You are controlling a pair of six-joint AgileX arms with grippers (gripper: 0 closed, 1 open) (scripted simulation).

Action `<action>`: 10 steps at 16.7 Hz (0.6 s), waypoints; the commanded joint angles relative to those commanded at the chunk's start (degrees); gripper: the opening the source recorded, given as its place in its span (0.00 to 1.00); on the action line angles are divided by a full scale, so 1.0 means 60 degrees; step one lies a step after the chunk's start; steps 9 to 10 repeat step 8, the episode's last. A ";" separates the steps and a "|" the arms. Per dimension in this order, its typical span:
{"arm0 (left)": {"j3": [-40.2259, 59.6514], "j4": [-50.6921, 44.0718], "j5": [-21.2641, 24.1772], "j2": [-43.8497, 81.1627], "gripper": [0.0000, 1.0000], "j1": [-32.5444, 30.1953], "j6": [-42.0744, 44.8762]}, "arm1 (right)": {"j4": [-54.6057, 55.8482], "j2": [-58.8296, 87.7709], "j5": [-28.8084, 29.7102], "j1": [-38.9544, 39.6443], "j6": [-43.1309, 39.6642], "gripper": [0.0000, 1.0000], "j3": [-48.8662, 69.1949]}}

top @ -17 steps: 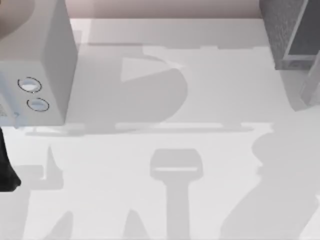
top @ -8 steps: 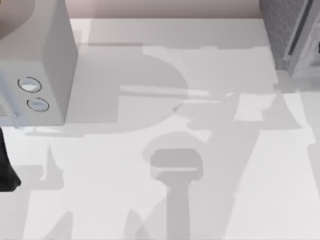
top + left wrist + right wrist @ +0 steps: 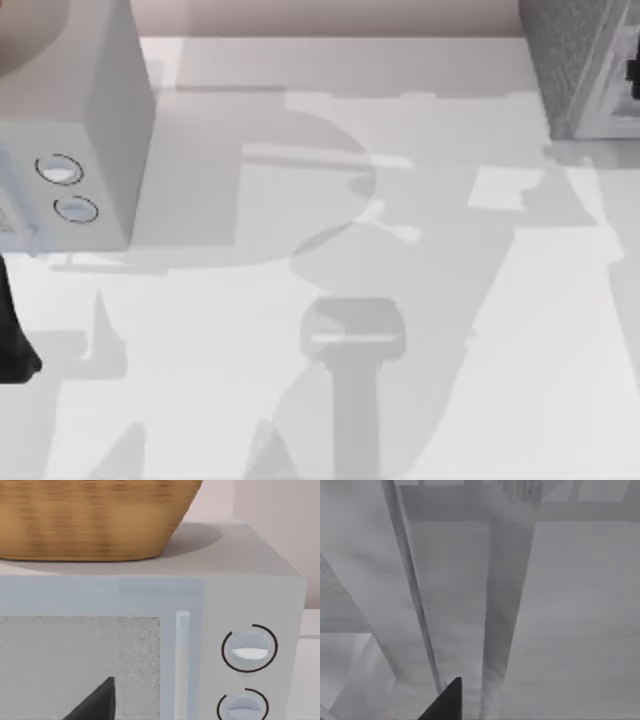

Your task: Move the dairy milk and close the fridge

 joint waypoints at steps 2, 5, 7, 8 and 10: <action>0.0000 0.0000 0.0000 0.0000 1.00 0.0000 0.0000 | -0.0133 0.0674 0.0010 0.0000 0.0005 1.00 0.1017; 0.0000 0.0000 0.0000 0.0000 1.00 0.0000 0.0000 | -0.0359 0.1614 0.0023 0.0003 0.0012 1.00 0.2298; 0.0000 0.0000 0.0000 0.0000 1.00 0.0000 0.0000 | -0.0510 0.2033 0.0033 0.0006 0.0014 1.00 0.2726; 0.0000 0.0000 0.0000 0.0000 1.00 0.0000 0.0000 | -0.0542 0.2095 0.0036 0.0007 0.0014 1.00 0.2788; 0.0000 0.0000 0.0000 0.0000 1.00 0.0000 0.0000 | -0.0542 0.2095 0.0036 0.0007 0.0014 1.00 0.2788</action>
